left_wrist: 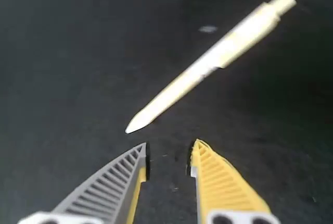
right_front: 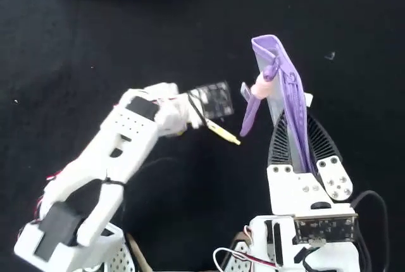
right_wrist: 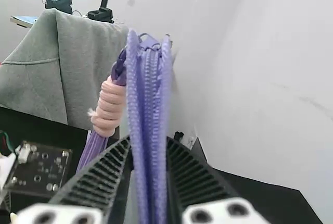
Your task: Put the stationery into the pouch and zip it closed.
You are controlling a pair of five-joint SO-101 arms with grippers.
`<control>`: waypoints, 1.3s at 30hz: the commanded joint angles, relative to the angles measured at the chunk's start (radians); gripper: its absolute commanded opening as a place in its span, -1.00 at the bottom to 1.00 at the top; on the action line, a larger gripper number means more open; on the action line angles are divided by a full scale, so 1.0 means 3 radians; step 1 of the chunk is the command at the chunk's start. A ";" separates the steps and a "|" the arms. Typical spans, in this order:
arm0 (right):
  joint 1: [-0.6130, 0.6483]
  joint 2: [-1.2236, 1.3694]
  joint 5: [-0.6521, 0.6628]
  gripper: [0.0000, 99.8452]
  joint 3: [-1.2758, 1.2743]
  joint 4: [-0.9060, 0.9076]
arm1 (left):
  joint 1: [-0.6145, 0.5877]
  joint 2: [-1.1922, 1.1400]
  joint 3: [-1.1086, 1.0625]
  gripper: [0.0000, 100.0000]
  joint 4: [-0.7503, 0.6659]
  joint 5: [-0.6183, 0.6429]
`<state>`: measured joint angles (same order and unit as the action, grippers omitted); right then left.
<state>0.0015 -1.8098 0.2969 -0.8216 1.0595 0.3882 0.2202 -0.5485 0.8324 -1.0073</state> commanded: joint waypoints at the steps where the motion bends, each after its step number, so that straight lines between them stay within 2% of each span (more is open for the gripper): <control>1: -0.0046 -0.0289 -0.0031 -0.98 -0.0018 0.0020 | 0.0141 -0.0205 0.0304 -0.70 0.0020 -0.0271; 8: -0.0046 -0.0289 -0.0031 -0.98 -0.0105 0.0020 | 0.0161 -0.1279 0.1179 -0.70 0.0066 -0.0557; 13: -0.0046 -0.0289 -0.0036 -0.98 -0.0115 0.0020 | 0.0212 -0.1913 0.1977 -0.70 0.0578 -0.0844; 21: -0.0046 -0.0289 -0.0036 -0.98 -0.0110 0.0118 | 0.0228 -0.2752 0.3087 -0.71 0.0890 -0.0926; 23: -0.0046 -0.0289 -0.0036 -0.98 -0.0100 0.0148 | 0.0238 -0.3018 0.3332 -0.78 0.0977 -0.0926; 26: -0.0046 -0.0289 -0.0036 -0.98 -0.0095 0.0159 | 0.0248 -0.3330 0.3711 -0.94 0.1263 -0.0926; 33: -0.0046 -0.0289 -0.0036 -0.98 -0.0095 0.0164 | 0.0182 -0.3723 0.4708 -0.94 0.2112 -0.0895; 35: -0.0046 -0.0289 -0.0036 -0.98 -0.0095 0.0210 | 0.0171 -0.3775 0.4938 -0.94 0.2266 -0.0721; 39: -0.0046 -0.0289 -0.0041 -0.98 -0.0090 0.0230 | 0.0069 -0.3785 0.5419 -0.94 0.2281 0.0102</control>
<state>0.0015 -1.8098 0.2923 -0.8615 1.1301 0.4480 -0.9398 0.9337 1.5044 -1.1377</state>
